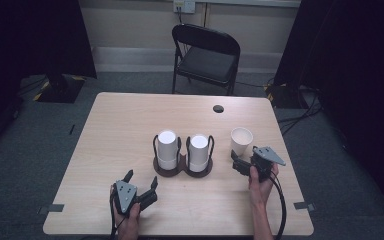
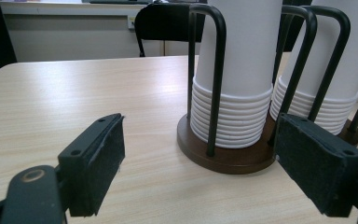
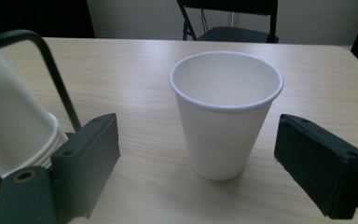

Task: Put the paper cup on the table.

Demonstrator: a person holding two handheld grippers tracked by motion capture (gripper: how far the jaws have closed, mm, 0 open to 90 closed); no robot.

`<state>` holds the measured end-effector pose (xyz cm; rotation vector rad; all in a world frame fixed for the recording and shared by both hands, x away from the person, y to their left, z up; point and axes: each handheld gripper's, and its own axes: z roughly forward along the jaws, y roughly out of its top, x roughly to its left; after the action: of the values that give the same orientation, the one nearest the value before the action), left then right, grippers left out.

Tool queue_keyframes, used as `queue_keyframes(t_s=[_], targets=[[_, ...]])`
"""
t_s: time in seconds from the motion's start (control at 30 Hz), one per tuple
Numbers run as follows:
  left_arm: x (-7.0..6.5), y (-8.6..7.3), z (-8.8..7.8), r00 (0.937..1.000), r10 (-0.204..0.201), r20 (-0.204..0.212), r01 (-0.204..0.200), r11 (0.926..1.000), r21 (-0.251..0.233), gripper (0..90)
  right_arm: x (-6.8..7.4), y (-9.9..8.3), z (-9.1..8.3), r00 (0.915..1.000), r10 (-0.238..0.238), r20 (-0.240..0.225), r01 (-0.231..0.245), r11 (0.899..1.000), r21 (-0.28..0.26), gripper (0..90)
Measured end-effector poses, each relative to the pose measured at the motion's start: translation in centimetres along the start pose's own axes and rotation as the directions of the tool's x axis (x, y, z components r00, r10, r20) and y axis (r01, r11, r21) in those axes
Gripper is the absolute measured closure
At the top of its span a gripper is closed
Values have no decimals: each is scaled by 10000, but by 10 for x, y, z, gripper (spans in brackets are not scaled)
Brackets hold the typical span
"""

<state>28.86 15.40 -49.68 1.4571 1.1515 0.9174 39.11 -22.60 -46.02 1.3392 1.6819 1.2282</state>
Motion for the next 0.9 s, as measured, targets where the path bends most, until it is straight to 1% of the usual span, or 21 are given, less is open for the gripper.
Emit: queue_keyframes(t_s=[0.1,0.17,0.23,0.27,0.3,0.37,0.43,0.47,0.57,0.7,0.77,0.83,0.9], targets=[[0,0,0,10000,11,-9,-11,10000,-1,163,11,0,-8,9991,-281,307,286,9995,-149,132],[-1,0,0,10000,33,-37,-33,10000,21,163,18,-3,-12,9984,-411,383,417,9990,-164,132],[-1,0,0,10000,35,-63,-34,10000,9,163,25,-5,-16,9983,-506,286,512,9985,-193,133],[-1,0,0,10000,32,-81,-32,10000,5,163,28,-7,-18,9987,-497,145,501,9983,-307,134],[-1,0,0,10000,16,-92,-16,10000,-2,164,31,-9,-20,9987,-488,128,492,9981,-357,134],[0,0,0,10000,-6,-93,5,10000,-13,164,36,-14,-24,9984,-545,140,549,9982,-259,134],[0,0,0,9999,-8,-103,8,10000,-4,163,38,-19,-29,9993,-365,-88,362,9989,-295,134],[-1,0,0,9999,7,-109,-7,10000,4,164,40,-21,-31,9995,-316,-85,314,9992,-230,134],[-1,0,0,9999,50,-153,-50,10000,2,164,43,-29,-40,9997,-216,-146,212,9994,-255,133],[-1,0,0,9998,48,-175,-48,10000,1,163,48,-39,-49,9994,-358,-7,358,9992,-183,135],[-1,0,0,9998,36,-197,-36,10000,-10,163,48,-44,-52,9999,-158,-71,157,9997,-166,134],[-1,0,0,9998,39,-195,-39,10000,-1,164,49,-49,-57,10000,-21,-39,20,9997,-233,134],[-1,0,0,9998,45,-208,-45,10000,9,163,49,-54,-60,10000,9,23,-8,9997,-241,136]])
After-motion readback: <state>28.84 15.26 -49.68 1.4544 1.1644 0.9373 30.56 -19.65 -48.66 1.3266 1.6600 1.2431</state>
